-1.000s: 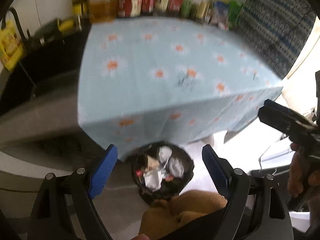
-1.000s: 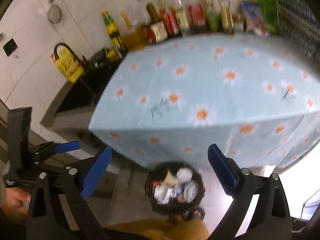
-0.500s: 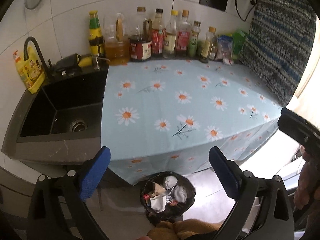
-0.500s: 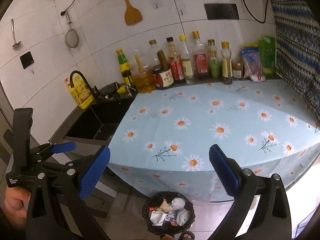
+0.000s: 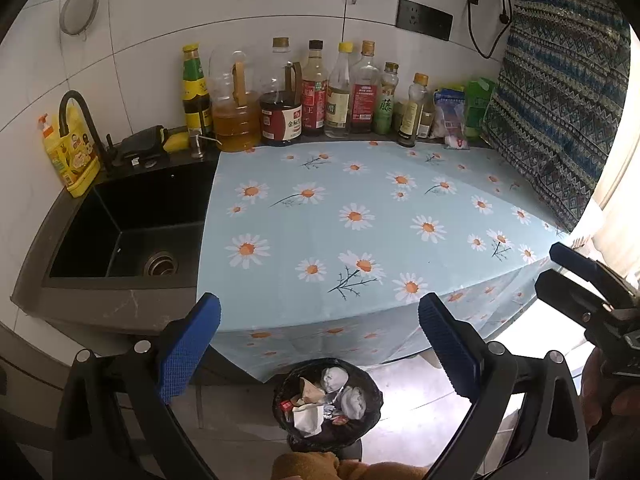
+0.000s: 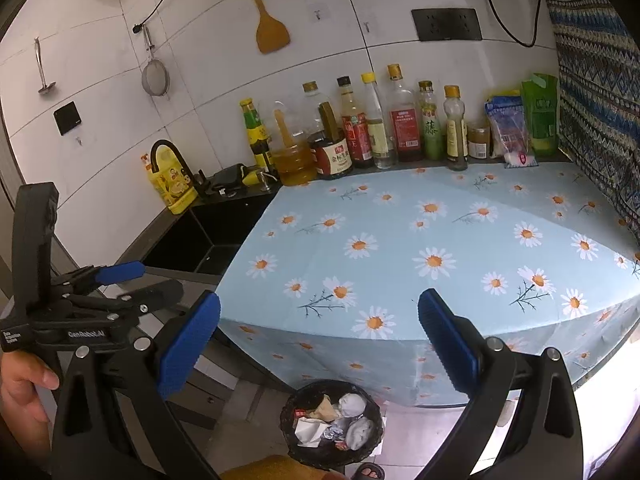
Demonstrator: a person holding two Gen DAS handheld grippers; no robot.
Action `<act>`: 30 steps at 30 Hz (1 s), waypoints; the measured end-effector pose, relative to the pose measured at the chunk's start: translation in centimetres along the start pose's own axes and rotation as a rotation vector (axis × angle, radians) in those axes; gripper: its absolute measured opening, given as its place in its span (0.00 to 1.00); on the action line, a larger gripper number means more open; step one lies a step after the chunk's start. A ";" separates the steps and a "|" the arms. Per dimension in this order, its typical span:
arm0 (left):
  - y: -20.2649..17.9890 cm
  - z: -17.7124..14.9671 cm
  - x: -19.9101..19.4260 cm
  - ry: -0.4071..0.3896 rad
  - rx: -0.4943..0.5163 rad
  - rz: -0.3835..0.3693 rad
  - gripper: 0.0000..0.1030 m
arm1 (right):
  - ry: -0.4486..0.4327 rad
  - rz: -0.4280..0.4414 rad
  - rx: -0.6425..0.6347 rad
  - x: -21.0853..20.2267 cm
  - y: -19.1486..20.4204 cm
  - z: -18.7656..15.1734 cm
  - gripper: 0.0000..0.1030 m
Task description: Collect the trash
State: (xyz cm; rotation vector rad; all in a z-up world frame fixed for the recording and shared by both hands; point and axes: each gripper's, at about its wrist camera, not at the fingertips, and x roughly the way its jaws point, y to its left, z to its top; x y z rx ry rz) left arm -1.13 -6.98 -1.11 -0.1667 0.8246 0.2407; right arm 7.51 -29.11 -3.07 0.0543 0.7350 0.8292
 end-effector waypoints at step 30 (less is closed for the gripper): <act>-1.4 1.2 0.4 -0.006 0.005 -0.032 0.94 | 0.029 0.021 0.018 -0.2 -1.7 0.6 0.95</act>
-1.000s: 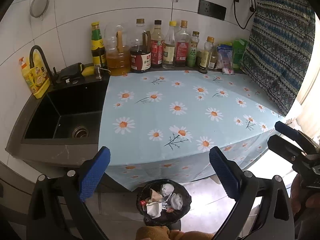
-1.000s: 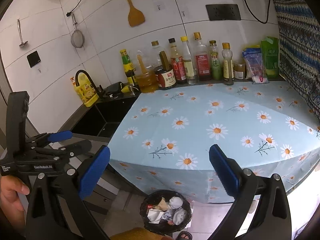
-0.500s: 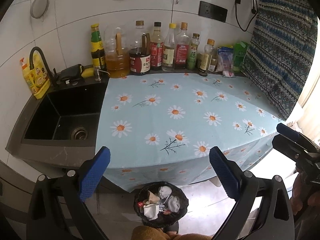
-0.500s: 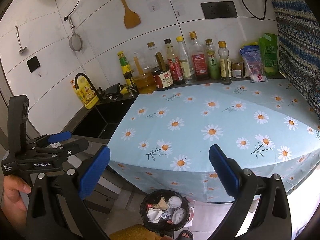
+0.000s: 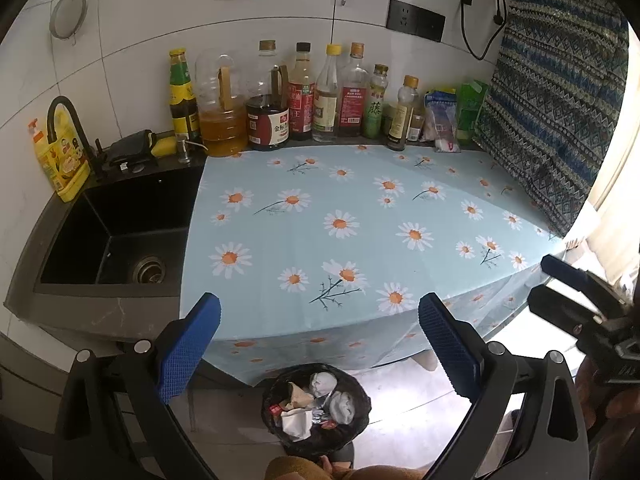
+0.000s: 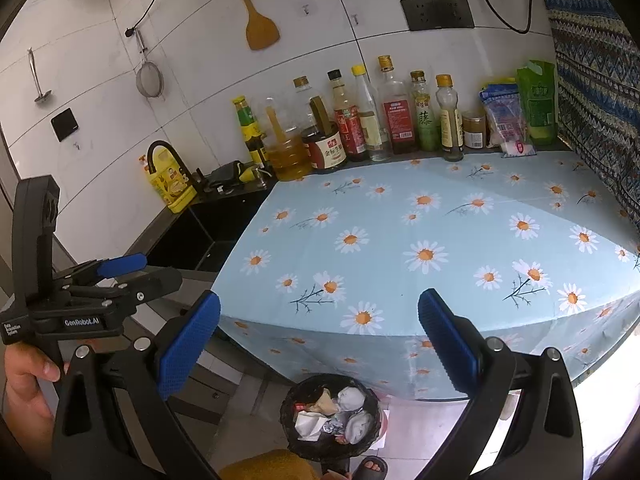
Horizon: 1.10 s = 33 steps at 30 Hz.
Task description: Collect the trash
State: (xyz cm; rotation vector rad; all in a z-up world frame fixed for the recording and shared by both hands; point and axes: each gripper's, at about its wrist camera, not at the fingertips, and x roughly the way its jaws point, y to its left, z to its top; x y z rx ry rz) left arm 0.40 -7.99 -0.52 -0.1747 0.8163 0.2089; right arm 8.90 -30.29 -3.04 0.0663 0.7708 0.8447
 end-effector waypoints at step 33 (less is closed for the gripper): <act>0.1 -0.4 1.2 0.018 0.002 -0.036 0.94 | 0.023 -0.029 -0.009 0.9 -0.4 0.2 0.95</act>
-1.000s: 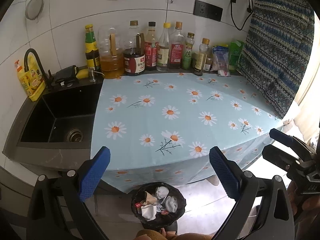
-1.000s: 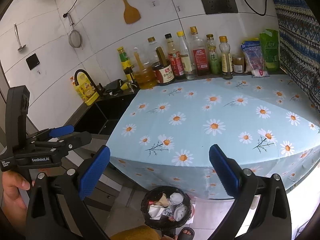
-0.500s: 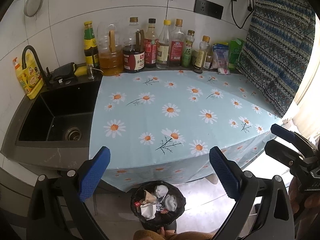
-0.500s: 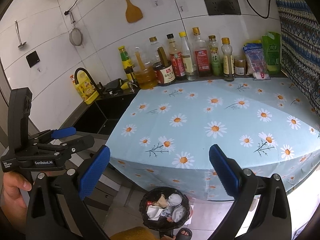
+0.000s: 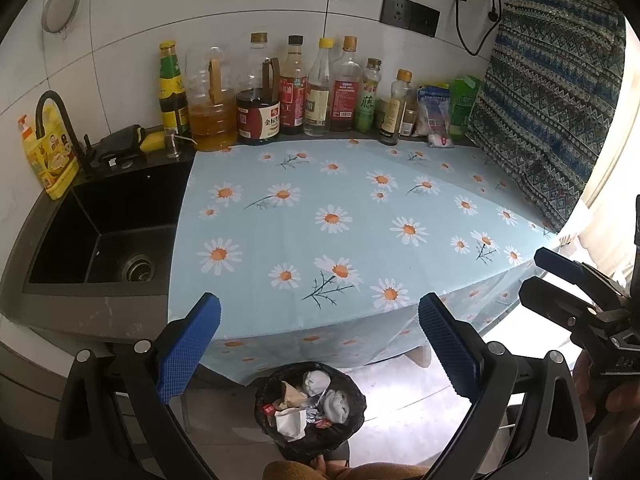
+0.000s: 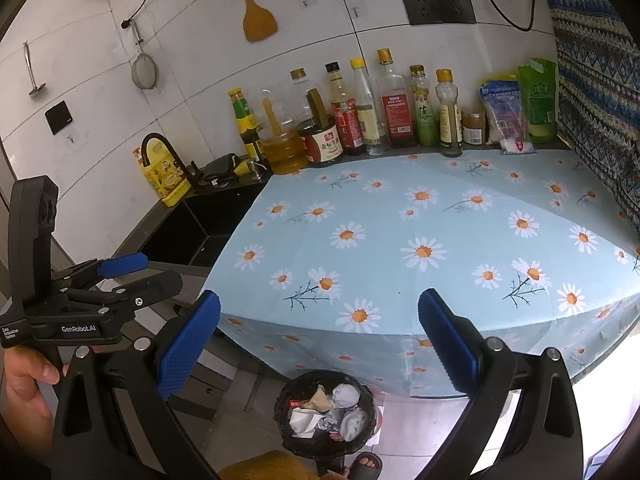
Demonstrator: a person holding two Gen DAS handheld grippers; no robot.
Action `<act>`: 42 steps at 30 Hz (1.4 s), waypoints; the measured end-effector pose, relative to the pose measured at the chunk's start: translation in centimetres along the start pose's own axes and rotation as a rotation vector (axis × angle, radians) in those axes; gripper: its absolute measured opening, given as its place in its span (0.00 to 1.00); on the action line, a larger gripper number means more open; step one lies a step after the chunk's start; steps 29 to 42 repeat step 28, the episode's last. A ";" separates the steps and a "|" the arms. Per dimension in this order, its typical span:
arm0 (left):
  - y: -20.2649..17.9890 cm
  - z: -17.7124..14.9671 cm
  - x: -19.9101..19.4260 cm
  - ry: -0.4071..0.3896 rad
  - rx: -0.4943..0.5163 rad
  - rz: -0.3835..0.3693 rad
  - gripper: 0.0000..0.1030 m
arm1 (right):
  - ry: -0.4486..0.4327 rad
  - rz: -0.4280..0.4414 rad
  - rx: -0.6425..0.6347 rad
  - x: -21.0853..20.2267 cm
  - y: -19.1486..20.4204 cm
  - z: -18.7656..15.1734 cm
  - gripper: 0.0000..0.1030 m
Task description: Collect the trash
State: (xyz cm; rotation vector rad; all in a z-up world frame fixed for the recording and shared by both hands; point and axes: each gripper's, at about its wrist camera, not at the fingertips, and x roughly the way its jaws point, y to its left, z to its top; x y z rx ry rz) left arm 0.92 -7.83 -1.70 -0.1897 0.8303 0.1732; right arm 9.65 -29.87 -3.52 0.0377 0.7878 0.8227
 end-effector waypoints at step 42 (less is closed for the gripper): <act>0.4 -0.8 -0.1 0.011 -0.023 0.004 0.94 | -0.005 -0.005 0.021 0.3 -0.3 0.0 0.95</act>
